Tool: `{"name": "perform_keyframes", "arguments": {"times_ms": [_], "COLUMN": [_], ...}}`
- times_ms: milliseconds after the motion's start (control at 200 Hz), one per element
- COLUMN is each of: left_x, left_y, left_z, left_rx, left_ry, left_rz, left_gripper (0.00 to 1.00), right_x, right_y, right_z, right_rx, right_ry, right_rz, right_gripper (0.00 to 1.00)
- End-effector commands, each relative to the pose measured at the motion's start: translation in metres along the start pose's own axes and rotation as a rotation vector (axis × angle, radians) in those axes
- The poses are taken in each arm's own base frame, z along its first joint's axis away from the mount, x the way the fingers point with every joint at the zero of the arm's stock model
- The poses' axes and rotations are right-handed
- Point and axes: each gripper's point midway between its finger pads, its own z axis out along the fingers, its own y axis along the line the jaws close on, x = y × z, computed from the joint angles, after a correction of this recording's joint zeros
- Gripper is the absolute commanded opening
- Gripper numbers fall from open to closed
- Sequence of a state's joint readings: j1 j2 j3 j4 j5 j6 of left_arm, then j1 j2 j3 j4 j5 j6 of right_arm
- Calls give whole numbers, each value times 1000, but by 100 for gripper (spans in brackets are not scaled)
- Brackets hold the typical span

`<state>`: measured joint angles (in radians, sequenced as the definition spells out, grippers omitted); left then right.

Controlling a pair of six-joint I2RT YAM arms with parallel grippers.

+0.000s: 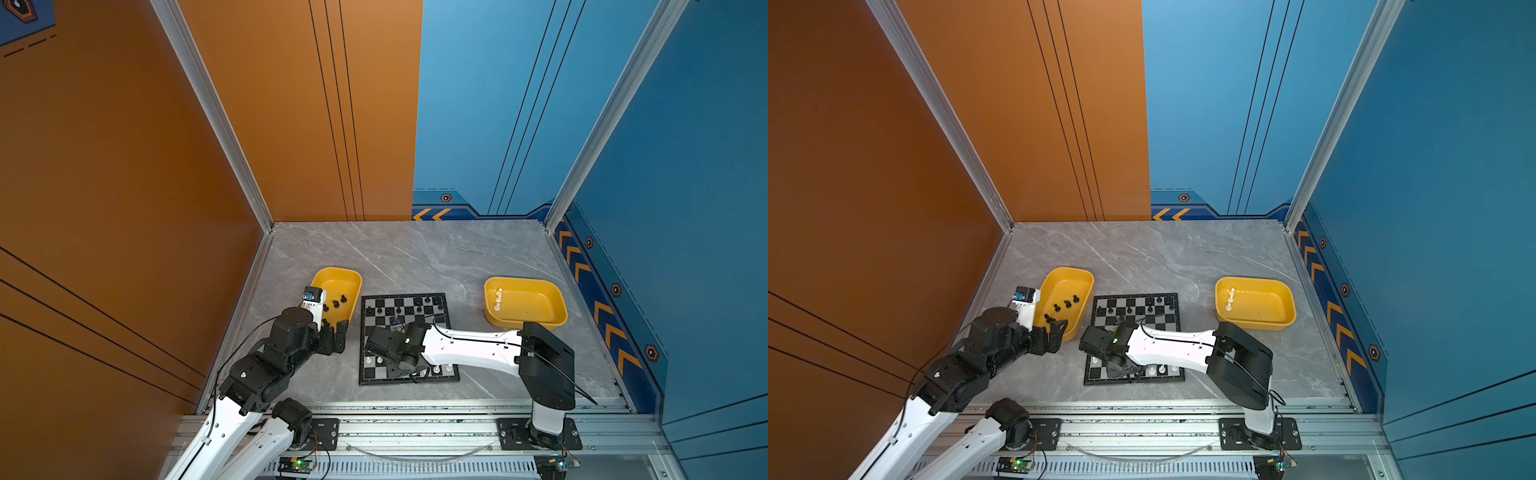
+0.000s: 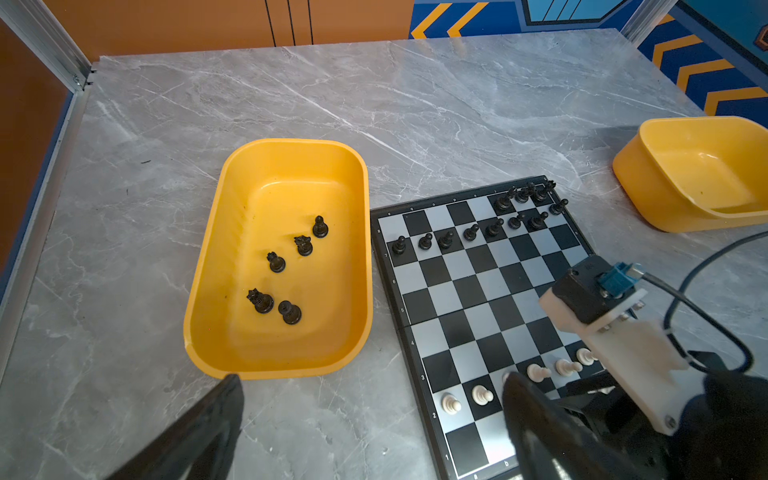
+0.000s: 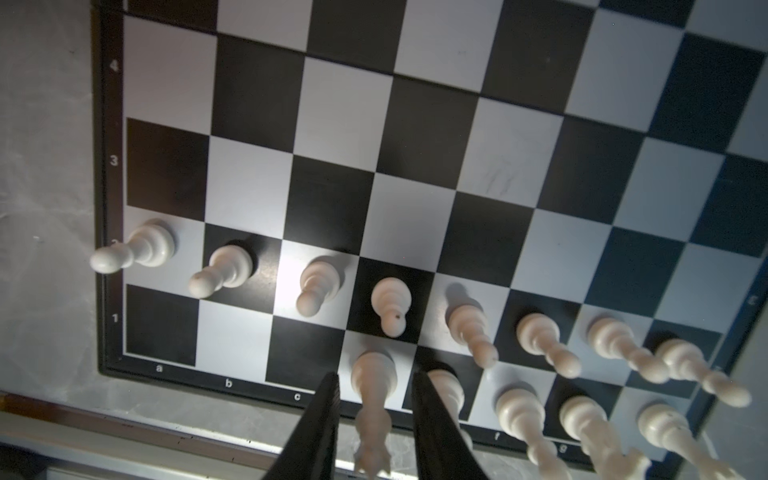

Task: Set up the chess pieces on the board
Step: 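Lower the white piece onto a nearest-row square and open the right gripper, then move the open right gripper back to the white-piece tray while the left arm lifts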

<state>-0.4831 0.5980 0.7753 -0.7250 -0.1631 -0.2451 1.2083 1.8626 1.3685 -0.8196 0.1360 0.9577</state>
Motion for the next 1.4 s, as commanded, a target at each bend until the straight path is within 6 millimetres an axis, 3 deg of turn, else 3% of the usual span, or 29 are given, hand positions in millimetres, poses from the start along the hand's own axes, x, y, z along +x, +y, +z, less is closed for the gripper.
{"name": "perform_keyframes", "arguments": {"times_ms": [0, 245, 376, 706, 731, 836, 1147, 1392], "left_x": [-10, -30, -41, -78, -91, -104, -150, -166], "left_y": [-3, -10, -15, -32, -36, -46, -103, -178], "left_z": [-2, 11, 27, 86, 86, 108, 166, 213], "left_rx": [16, 21, 16, 9, 17, 30, 66, 138], "left_ry": [-22, -25, -16, 36, 17, 37, 32, 44], "left_rz": [-18, -13, 5, 26, 24, 24, 57, 105], "left_gripper": [98, 98, 98, 98, 98, 98, 98, 98], "right_x": [-19, -50, -74, -128, -129, -142, -165, -150], "right_y": [-2, -13, -36, -139, -142, -186, -273, -332], "right_z": [-28, -62, -74, -78, -78, -72, -62, -53], "right_rx": [-20, -52, -74, -16, -13, 23, 53, 86], "right_ry": [-63, -124, -138, -134, -131, -125, -103, -60], "right_rz": [6, 30, 85, 239, 237, 310, 455, 559], "right_gripper": [33, 38, 40, 41, 41, 41, 41, 41]}}
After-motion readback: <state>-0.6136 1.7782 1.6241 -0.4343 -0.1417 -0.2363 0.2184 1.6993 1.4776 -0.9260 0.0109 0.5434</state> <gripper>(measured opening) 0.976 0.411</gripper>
